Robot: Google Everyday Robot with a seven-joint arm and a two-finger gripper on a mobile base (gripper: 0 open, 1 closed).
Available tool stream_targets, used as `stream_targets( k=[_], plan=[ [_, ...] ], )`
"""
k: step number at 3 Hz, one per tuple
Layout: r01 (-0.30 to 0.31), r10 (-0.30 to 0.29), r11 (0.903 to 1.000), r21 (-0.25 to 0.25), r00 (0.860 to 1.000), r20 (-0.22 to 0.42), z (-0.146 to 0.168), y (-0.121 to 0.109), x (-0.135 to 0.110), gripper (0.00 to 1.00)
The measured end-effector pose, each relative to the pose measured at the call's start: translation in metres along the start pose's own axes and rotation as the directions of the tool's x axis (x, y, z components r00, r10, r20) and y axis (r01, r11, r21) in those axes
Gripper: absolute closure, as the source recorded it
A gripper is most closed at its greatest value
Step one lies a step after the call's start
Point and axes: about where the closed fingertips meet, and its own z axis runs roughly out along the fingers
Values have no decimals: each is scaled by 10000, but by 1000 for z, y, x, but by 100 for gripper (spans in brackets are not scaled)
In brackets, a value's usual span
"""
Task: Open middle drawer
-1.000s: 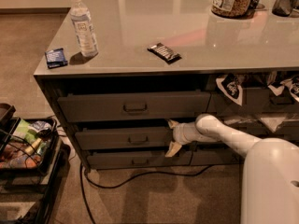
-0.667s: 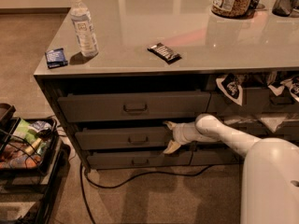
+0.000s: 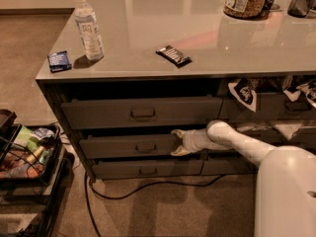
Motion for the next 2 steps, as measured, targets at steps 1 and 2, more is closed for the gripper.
stream_targets(
  k=[1, 2],
  plan=[
    [0, 0, 10000, -1, 10000, 1, 0, 0, 0, 57],
    [-3, 3, 10000, -14, 10000, 6, 0, 1, -1, 80]
  ],
)
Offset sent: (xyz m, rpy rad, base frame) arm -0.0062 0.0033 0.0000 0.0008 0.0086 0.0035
